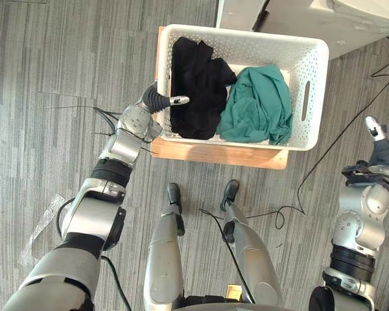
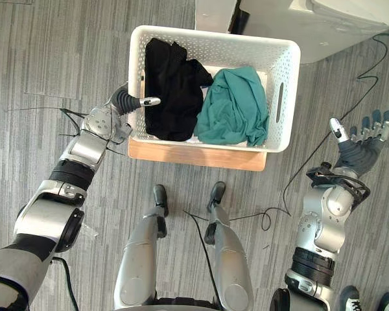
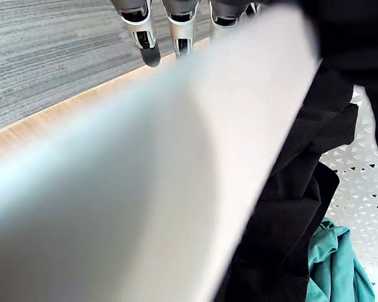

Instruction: Pick up the laundry basket with both hands and put the clothes into the washing machine.

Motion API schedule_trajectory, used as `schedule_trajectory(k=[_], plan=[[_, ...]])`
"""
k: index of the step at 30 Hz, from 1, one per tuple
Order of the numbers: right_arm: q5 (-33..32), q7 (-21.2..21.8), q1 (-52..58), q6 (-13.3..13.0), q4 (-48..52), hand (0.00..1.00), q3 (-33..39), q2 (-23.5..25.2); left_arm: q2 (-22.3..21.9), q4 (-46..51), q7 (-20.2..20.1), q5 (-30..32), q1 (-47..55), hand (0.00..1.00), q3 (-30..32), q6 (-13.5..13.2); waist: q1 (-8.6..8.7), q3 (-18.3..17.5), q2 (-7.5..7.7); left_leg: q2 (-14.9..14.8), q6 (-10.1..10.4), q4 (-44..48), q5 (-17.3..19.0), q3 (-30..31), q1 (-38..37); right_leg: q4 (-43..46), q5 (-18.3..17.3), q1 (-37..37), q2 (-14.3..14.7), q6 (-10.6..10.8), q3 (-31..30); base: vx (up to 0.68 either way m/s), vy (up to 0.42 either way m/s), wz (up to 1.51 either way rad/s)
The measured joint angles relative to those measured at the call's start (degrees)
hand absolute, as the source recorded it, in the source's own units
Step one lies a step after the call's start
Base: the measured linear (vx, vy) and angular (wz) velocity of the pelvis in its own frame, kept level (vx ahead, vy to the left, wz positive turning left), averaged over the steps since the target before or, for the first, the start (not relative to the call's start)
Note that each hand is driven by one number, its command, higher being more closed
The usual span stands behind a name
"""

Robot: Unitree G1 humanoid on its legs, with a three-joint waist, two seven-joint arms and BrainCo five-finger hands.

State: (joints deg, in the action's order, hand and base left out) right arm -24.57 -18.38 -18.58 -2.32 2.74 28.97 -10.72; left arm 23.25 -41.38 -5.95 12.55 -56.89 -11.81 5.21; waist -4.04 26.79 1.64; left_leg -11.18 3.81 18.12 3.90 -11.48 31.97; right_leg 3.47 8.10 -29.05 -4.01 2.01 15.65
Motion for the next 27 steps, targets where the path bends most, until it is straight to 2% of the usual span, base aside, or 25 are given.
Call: schedule_trajectory(k=[6,9,12,15,19,22,27], plan=[[-6.96,3.43,-13.91,2.41,-22.49,0.0,1.0,-2.97,-0.18,-6.7,-0.33,-0.04,-5.89,0.0,-1.64,-0.83,-0.09,-0.09,-0.13,0.1,-0.57,0.98,-0.44,-0.03,1.97,-2.9,2.98,-0.25,0.1,1.27,-0.08,-0.03,-0.001,0.0],[-10.9,6.72,-20.5,3.59,-32.99,0.0,0.97,-5.13,-0.57,-9.61,-0.27,-0.11,-8.19,0.0,-1.68,-0.85,0.02,-0.1,-0.15,0.07,-0.69,1.56,-0.57,0.08,2.9,-3.63,3.82,-0.46,0.18,0.62,-0.06,-0.05,-0.014,0.01],[-14.03,10.75,-26.65,5.68,-43.78,0.0,-0.77,-9.83,-0.3,-11.29,-0.36,-0.36,-10.15,0.0,-1.85,-1.0,0.04,-0.24,-0.36,-0.21,-0.96,1.85,-0.9,0.38,4.27,-3.61,4.44,-1.47,0.38,1.22,0.08,-0.03,-0.017,0.0],[-14.08,13.66,-32.97,8.04,-52.64,0.0,-9.39,-15.17,0.54,-13.63,-0.39,-0.58,-12.07,0.0,-2.97,-1.72,0.2,-0.29,-0.44,-0.26,-0.97,1.74,-1.43,0.41,5.09,-3.6,5.08,-2.33,0.46,0.5,0.06,0.0,0.0,0.0],[-14.12,13.83,-39.56,8.5,-59.22,0.0,-18.08,-19.44,1.94,-13.82,-0.22,-0.71,-12.31,0.0,-3.37,-2.05,0.65,-0.29,-0.43,-0.61,-0.63,0.97,-2.4,0.55,5.61,-3.67,5.47,-3.09,0.9,0.53,0.06,-0.01,-0.039,-0.01],[-14.02,14.98,-43.55,8.85,-61.94,0.0,-23.92,-21.34,3.73,-13.94,-0.26,-0.89,-12.22,0.0,-3.37,-2.08,1.56,-0.29,-0.43,-0.8,-0.24,-0.28,-3.5,0.75,5.55,-3.76,5.47,-3.4,1.21,0.53,0.3,0.01,-0.062,0.03],[-11.06,15.95,-46.56,9.69,-64.49,0.0,-31.21,-23.88,4.23,-14.76,0.09,-1.84,-12.32,0.0,-3.36,-2.09,1.77,-0.29,-0.43,-1.18,-0.03,-0.13,-3.64,0.54,5.59,-3.86,5.24,-3.4,1.5,0.74,0.4,0.01,-0.031,-0.01]])
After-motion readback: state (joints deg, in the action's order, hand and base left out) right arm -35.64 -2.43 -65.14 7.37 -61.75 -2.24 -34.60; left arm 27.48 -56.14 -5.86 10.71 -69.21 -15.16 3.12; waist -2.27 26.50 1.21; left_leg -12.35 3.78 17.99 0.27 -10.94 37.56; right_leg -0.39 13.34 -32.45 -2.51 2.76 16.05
